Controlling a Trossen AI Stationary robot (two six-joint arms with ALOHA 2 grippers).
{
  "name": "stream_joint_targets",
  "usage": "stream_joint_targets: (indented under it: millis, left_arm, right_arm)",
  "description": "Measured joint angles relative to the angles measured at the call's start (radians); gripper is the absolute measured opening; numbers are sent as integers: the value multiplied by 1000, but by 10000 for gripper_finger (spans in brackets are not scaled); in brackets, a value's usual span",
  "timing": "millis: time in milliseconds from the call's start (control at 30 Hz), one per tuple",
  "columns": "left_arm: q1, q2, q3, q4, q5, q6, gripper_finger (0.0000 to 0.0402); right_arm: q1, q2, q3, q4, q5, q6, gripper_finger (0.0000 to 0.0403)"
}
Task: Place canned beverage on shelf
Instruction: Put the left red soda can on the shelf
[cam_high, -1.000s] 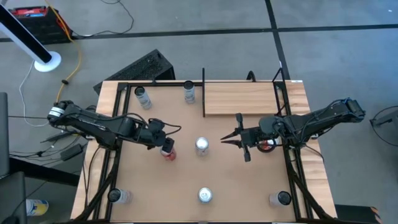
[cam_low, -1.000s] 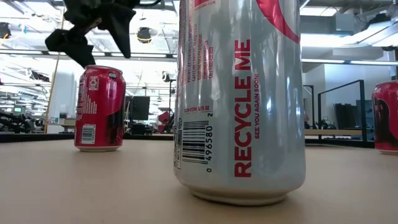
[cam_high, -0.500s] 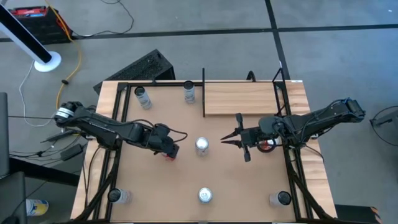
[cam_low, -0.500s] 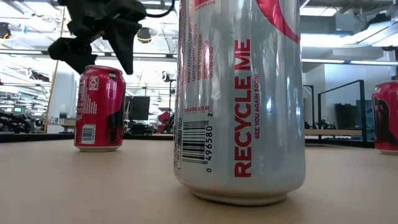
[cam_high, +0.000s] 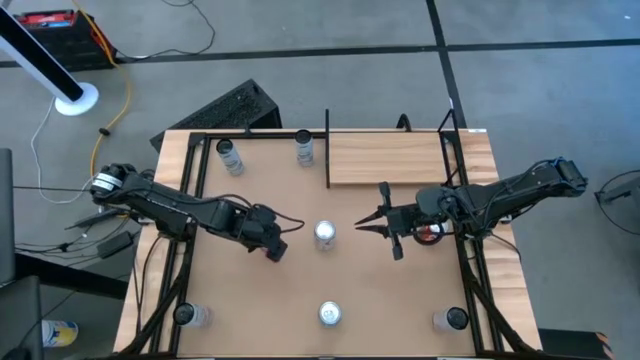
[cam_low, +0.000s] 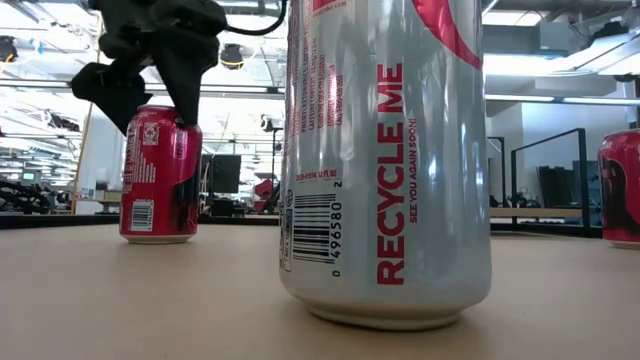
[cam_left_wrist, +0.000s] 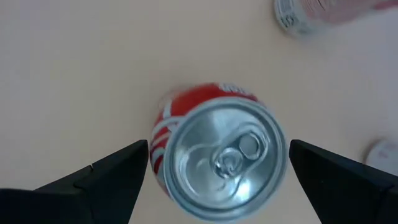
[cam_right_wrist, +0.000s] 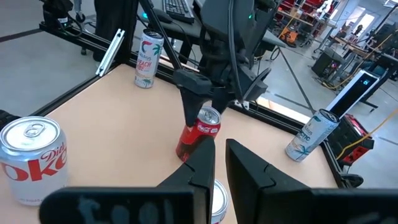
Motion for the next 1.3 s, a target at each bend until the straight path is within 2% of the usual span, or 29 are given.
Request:
stream_joint_targets:
  millis: [300, 400, 633, 733, 800, 900, 1000, 1100, 1300]
  left_arm:
    - [12, 0, 0, -35, 47, 76, 369]
    - [19, 0, 0, -35, 62, 117, 349]
    - [26, -1, 0, -34, 84, 223, 266]
    - [27, -1, 1, -34, 77, 231, 264]
    - [26, -1, 1, -34, 74, 250, 278]
    - [27, -1, 1, -41, 81, 325, 310]
    - [27, -1, 0, -71, 83, 388, 320]
    - [27, -1, 0, -78, 85, 482, 310]
    - [28, -1, 0, -78, 107, 779, 267]
  right_arm:
    - [0, 0, 0, 0, 0, 0, 64]
    - [0, 0, 0, 0, 0, 0, 64]
    - [0, 0, 0, -5, 0, 2, 64]
    - [0, 0, 0, -6, 0, 2, 64]
    - [0, 0, 0, -7, 0, 2, 64]
    - [0, 0, 0, -12, 0, 4, 64]
    - [0, 0, 0, -17, 0, 6, 64]
    - [0, 0, 0, -16, 0, 6, 64]
    - [0, 0, 0, -16, 0, 7, 64]
